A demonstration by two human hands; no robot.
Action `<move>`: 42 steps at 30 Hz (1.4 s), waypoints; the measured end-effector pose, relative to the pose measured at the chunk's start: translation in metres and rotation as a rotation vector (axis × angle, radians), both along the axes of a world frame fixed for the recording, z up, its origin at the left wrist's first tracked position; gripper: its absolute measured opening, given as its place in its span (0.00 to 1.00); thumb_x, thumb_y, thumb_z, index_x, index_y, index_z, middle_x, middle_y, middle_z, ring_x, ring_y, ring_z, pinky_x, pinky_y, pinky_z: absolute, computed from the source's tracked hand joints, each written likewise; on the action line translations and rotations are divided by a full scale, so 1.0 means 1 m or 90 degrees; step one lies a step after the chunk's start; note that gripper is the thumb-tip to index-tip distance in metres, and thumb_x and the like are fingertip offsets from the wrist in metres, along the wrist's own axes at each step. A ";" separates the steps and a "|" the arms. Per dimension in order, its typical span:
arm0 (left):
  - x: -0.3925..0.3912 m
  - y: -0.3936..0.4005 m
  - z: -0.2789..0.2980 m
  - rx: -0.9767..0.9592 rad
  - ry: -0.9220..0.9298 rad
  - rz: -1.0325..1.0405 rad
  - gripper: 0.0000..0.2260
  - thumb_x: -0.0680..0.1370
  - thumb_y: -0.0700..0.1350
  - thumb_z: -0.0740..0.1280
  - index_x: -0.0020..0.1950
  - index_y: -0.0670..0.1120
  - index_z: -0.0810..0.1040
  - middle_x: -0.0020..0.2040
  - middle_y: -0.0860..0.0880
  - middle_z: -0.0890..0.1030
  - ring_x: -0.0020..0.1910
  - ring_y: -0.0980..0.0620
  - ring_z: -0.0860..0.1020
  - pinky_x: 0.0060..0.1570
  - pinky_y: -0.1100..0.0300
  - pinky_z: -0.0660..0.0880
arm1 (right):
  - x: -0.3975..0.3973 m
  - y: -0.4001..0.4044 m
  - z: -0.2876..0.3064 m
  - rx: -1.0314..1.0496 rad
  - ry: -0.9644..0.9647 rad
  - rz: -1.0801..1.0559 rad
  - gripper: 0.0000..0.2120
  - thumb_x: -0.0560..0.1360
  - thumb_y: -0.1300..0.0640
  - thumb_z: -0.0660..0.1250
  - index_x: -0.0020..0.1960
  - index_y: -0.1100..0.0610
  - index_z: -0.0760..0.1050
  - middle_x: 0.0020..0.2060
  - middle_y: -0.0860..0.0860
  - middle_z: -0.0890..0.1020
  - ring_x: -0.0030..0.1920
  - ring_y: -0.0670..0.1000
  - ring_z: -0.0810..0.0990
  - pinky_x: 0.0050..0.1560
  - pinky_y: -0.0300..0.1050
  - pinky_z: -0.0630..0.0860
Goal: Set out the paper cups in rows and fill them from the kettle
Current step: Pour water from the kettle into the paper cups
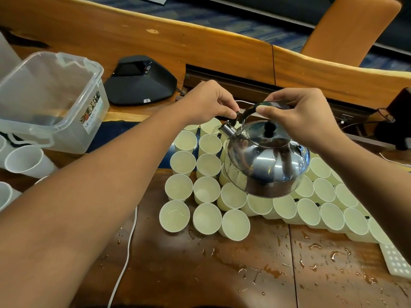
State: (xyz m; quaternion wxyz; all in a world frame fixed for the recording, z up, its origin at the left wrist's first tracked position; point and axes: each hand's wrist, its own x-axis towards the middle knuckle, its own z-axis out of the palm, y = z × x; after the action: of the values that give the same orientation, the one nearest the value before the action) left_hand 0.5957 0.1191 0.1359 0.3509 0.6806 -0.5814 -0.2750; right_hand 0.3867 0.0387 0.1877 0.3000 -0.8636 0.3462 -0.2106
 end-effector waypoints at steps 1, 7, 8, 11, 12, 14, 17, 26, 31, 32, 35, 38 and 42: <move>0.000 0.000 0.000 0.000 0.000 0.000 0.07 0.75 0.45 0.74 0.52 0.51 0.87 0.48 0.54 0.86 0.49 0.59 0.81 0.56 0.58 0.78 | 0.000 0.000 0.000 0.000 0.001 -0.001 0.10 0.71 0.45 0.75 0.47 0.51 0.83 0.40 0.48 0.84 0.41 0.48 0.83 0.42 0.48 0.81; 0.000 -0.003 0.003 -0.004 -0.015 0.000 0.07 0.75 0.46 0.74 0.52 0.51 0.87 0.45 0.57 0.85 0.46 0.62 0.79 0.52 0.62 0.75 | -0.003 0.000 0.000 0.005 -0.020 -0.007 0.09 0.71 0.46 0.76 0.46 0.51 0.83 0.39 0.47 0.84 0.40 0.47 0.83 0.43 0.47 0.80; 0.000 -0.003 0.004 -0.003 -0.017 0.000 0.06 0.75 0.46 0.74 0.52 0.52 0.87 0.44 0.57 0.85 0.46 0.62 0.79 0.51 0.63 0.75 | -0.003 0.001 0.000 0.004 -0.026 -0.011 0.09 0.71 0.46 0.76 0.46 0.51 0.83 0.38 0.46 0.84 0.39 0.46 0.82 0.42 0.46 0.79; -0.001 -0.004 0.006 -0.006 -0.023 0.001 0.06 0.75 0.46 0.74 0.52 0.52 0.87 0.43 0.59 0.84 0.45 0.63 0.79 0.48 0.66 0.73 | -0.005 0.002 -0.001 0.000 -0.035 -0.017 0.10 0.71 0.47 0.76 0.47 0.51 0.83 0.39 0.46 0.84 0.39 0.47 0.82 0.42 0.46 0.79; -0.001 -0.004 0.006 -0.008 -0.027 0.000 0.06 0.75 0.46 0.74 0.52 0.52 0.87 0.43 0.60 0.83 0.45 0.64 0.79 0.48 0.67 0.73 | -0.006 0.002 -0.001 0.000 -0.038 -0.018 0.10 0.71 0.46 0.76 0.47 0.51 0.83 0.39 0.46 0.84 0.40 0.47 0.82 0.42 0.46 0.79; -0.002 -0.003 0.008 -0.009 -0.031 -0.001 0.06 0.75 0.46 0.74 0.52 0.52 0.86 0.42 0.61 0.83 0.44 0.65 0.78 0.48 0.67 0.73 | -0.007 0.002 -0.001 0.000 -0.042 -0.019 0.10 0.71 0.46 0.76 0.48 0.51 0.83 0.39 0.46 0.84 0.40 0.48 0.82 0.42 0.46 0.79; -0.005 -0.001 0.010 -0.008 -0.035 -0.008 0.06 0.75 0.46 0.74 0.52 0.51 0.87 0.40 0.62 0.82 0.41 0.69 0.78 0.44 0.70 0.71 | -0.011 0.004 0.001 0.002 -0.046 -0.016 0.10 0.71 0.46 0.76 0.47 0.51 0.83 0.39 0.46 0.84 0.39 0.47 0.81 0.41 0.44 0.77; -0.016 0.011 0.021 -0.018 -0.034 -0.024 0.07 0.75 0.45 0.74 0.52 0.51 0.87 0.42 0.60 0.84 0.41 0.68 0.79 0.46 0.68 0.73 | -0.026 0.017 0.009 -0.009 -0.057 -0.017 0.08 0.71 0.47 0.76 0.47 0.50 0.83 0.38 0.43 0.83 0.36 0.40 0.79 0.40 0.40 0.76; -0.025 0.022 0.023 -0.014 -0.029 -0.031 0.06 0.75 0.44 0.75 0.51 0.51 0.87 0.44 0.58 0.85 0.45 0.63 0.81 0.52 0.62 0.78 | -0.035 0.024 0.007 0.006 -0.060 -0.023 0.09 0.70 0.47 0.77 0.47 0.50 0.84 0.39 0.47 0.85 0.39 0.47 0.82 0.41 0.44 0.78; -0.026 0.023 0.023 -0.011 -0.030 -0.030 0.06 0.74 0.44 0.75 0.51 0.51 0.87 0.45 0.56 0.85 0.46 0.61 0.81 0.54 0.60 0.78 | -0.036 0.026 0.006 0.009 -0.060 -0.022 0.09 0.70 0.47 0.77 0.46 0.50 0.83 0.39 0.47 0.85 0.39 0.47 0.82 0.41 0.45 0.79; -0.030 0.030 0.020 -0.003 -0.024 -0.027 0.07 0.74 0.44 0.75 0.51 0.51 0.87 0.43 0.56 0.85 0.45 0.60 0.81 0.51 0.61 0.78 | -0.040 0.032 0.004 0.012 -0.058 -0.017 0.08 0.70 0.46 0.77 0.45 0.49 0.83 0.39 0.47 0.84 0.37 0.44 0.81 0.40 0.43 0.77; -0.033 0.036 0.016 0.002 -0.015 -0.022 0.06 0.74 0.44 0.75 0.51 0.51 0.87 0.40 0.59 0.84 0.42 0.61 0.81 0.47 0.65 0.76 | -0.041 0.037 0.001 0.017 -0.050 -0.009 0.08 0.70 0.46 0.77 0.45 0.49 0.83 0.38 0.46 0.84 0.37 0.42 0.79 0.41 0.41 0.75; -0.035 0.041 0.012 0.009 -0.003 -0.029 0.05 0.74 0.43 0.75 0.49 0.52 0.87 0.38 0.60 0.84 0.41 0.63 0.81 0.45 0.68 0.76 | -0.042 0.040 -0.002 0.015 -0.034 -0.007 0.10 0.70 0.45 0.77 0.46 0.49 0.83 0.37 0.45 0.83 0.35 0.40 0.78 0.40 0.40 0.74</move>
State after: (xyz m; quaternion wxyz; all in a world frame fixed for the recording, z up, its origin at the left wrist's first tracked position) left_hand 0.5611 0.1604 0.1480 0.3385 0.6700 -0.5959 -0.2854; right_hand 0.3443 0.0786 0.1853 0.3184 -0.8519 0.3455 -0.2312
